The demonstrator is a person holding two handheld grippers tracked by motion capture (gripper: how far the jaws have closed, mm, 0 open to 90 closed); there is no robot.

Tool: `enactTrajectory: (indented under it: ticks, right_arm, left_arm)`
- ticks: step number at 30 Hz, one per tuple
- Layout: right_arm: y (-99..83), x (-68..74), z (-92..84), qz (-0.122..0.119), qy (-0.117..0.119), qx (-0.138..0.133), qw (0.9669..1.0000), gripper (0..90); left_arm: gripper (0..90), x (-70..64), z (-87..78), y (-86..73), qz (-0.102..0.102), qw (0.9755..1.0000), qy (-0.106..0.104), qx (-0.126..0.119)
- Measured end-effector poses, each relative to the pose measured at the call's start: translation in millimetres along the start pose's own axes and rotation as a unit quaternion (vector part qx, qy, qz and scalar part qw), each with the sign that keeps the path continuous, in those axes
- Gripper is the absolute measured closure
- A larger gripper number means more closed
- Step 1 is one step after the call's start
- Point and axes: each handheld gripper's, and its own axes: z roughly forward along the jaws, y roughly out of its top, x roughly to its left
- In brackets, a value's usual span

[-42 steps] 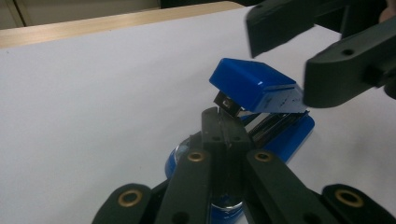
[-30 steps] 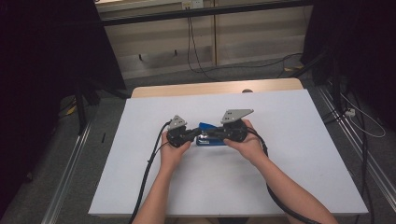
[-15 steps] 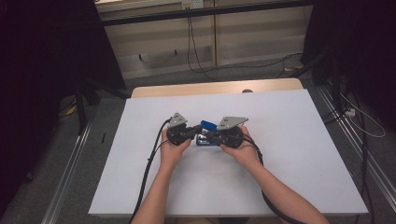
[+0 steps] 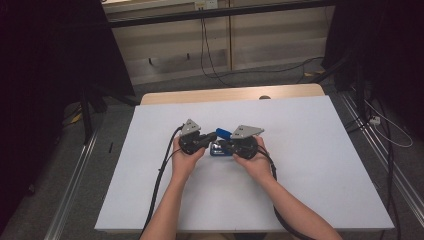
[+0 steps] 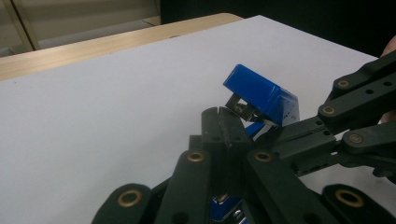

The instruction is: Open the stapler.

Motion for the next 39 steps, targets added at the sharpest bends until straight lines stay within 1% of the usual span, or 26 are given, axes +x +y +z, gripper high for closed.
enactTrajectory:
  ticks: [3,5,7,9,11,14,15,18,20,22,23,27,29,30,32,33,35,36,37,39]
  right_arm:
    - [0.0,1.7,3.0,0.0,-0.004,-0.001,1.0,90.0]
    - [-0.2,3.3,5.2,0.0,-0.013,0.0,0.9999,90.0]
    - [-0.9,4.0,7.3,0.004,-0.015,-0.006,0.9999,90.0]
    - [-1.6,4.0,9.0,0.007,-0.019,-0.01,0.9997,90.0]
    - [-2.6,4.7,10.8,0.007,-0.025,-0.01,0.9996,90.0]
    - [-4.9,5.4,13.7,0.011,-0.034,-0.011,0.9993,90.0]
    - [-5.7,5.7,14.5,0.013,-0.035,-0.015,0.9992,90.0]
    - [-5.1,6.8,15.8,0.008,-0.043,-0.015,0.9989,90.0]
    - [-4.5,8.4,16.6,0.008,-0.05,-0.012,0.9987,90.0]
    - [-4.2,8.7,17.0,0.006,-0.053,-0.012,0.9985,90.0]
    - [-4.1,9.0,16.9,0.007,-0.055,-0.012,0.9984,90.0]
    - [-4.4,9.6,17.0,0.006,-0.058,-0.013,0.9982,90.0]
    - [-4.5,9.8,16.6,0.005,-0.06,-0.014,0.9981,90.0]
    - [-4.3,9.5,16.6,0.008,-0.058,-0.013,0.9982,90.0]
    - [-4.3,9.2,16.4,0.01,-0.061,-0.014,0.998,90.0]
    - [-4.2,9.1,16.7,0.01,-0.061,-0.014,0.998,90.0]
    - [-3.9,9.0,16.6,0.016,-0.061,-0.014,0.9979,90.0]
    - [-3.6,8.8,16.5,0.021,-0.061,-0.014,0.9978,90.0]
    - [-3.6,8.6,16.6,0.026,-0.061,-0.015,0.9977,90.0]
    - [-3.4,8.9,16.6,0.02,-0.063,-0.013,0.9978,90.0]
  left_arm:
    - [90.0,-0.1,0.1,0.0,0.001,1.0,0.002,0.0]
    - [90.0,-0.5,0.4,0.1,0.002,1.0,0.002,0.0]
    - [90.0,-0.9,0.6,0.0,0.002,1.0,0.002,-0.002]
    - [90.0,-0.6,-0.3,0.7,0.007,1.0,0.005,-0.001]
    - [90.0,-0.5,-0.2,0.5,0.003,1.0,0.003,-0.002]
    - [90.0,-0.4,-0.2,0.5,0.006,1.0,0.004,-0.002]
    - [89.9,-0.4,-0.3,0.4,0.006,1.0,0.005,-0.003]
    - [89.5,-0.6,0.1,0.0,0.003,1.0,0.005,-0.003]
    - [89.5,-1.4,-0.1,0.1,0.005,1.0,0.005,0.0]
    - [89.3,-1.4,-0.2,-0.1,0.001,1.0,0.002,-0.002]
    - [89.1,-1.0,-0.5,-0.1,0.0,1.0,0.004,-0.001]
    - [88.9,1.3,-4.6,0.9,0.001,0.9999,0.01,-0.003]
    - [89.1,2.4,-7.9,0.5,-0.002,0.9999,0.014,-0.004]
    - [89.7,2.8,-8.7,-0.1,-0.005,0.9999,0.013,-0.002]
    - [89.8,3.6,-9.4,-2.4,-0.004,0.9999,0.015,0.006]
    - [89.9,3.5,-9.3,-4.5,-0.008,0.9999,0.014,0.006]
    - [90.0,3.7,-8.1,-8.0,-0.008,0.9996,0.017,0.019]
    - [90.0,4.6,-7.3,-9.7,-0.01,0.9995,0.021,0.021]
    - [90.0,4.7,-6.5,-11.1,-0.015,0.9995,0.02,0.019]
    - [90.0,3.3,-5.3,-11.7,-0.01,0.9997,0.015,0.019]
